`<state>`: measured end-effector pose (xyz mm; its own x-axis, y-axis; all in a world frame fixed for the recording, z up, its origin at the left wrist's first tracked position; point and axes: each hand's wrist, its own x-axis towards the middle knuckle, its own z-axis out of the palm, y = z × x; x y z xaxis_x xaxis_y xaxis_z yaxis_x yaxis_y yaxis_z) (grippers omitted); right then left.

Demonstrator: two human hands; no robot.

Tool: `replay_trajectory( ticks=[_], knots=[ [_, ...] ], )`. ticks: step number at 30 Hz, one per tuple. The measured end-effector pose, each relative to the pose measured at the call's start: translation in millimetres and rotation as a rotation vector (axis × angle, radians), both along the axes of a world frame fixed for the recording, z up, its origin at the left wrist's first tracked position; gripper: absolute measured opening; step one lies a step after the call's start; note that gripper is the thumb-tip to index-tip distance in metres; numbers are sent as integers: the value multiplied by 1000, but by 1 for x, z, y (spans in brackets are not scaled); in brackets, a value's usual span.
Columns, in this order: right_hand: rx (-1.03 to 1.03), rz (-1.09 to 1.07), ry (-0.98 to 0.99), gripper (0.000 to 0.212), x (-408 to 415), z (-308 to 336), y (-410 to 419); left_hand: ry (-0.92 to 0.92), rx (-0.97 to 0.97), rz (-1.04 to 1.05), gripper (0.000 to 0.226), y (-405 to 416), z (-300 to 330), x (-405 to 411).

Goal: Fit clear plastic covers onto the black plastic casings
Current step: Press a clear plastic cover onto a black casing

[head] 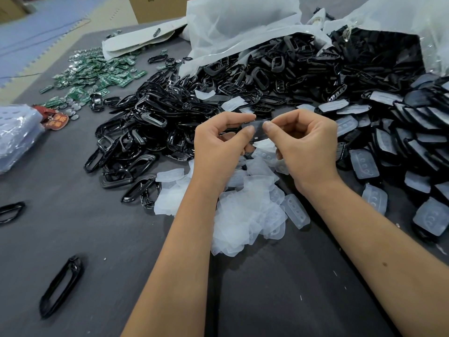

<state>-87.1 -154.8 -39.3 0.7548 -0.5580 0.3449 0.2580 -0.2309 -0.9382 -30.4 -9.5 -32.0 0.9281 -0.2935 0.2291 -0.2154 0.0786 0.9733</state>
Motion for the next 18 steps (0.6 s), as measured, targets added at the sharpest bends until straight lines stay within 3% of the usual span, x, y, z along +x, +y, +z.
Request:
replay_trajectory(
  ticks=[18],
  knots=[
    [100, 55, 29, 22, 0, -1, -2, 30, -55, -30, 22, 1, 1, 1]
  ],
)
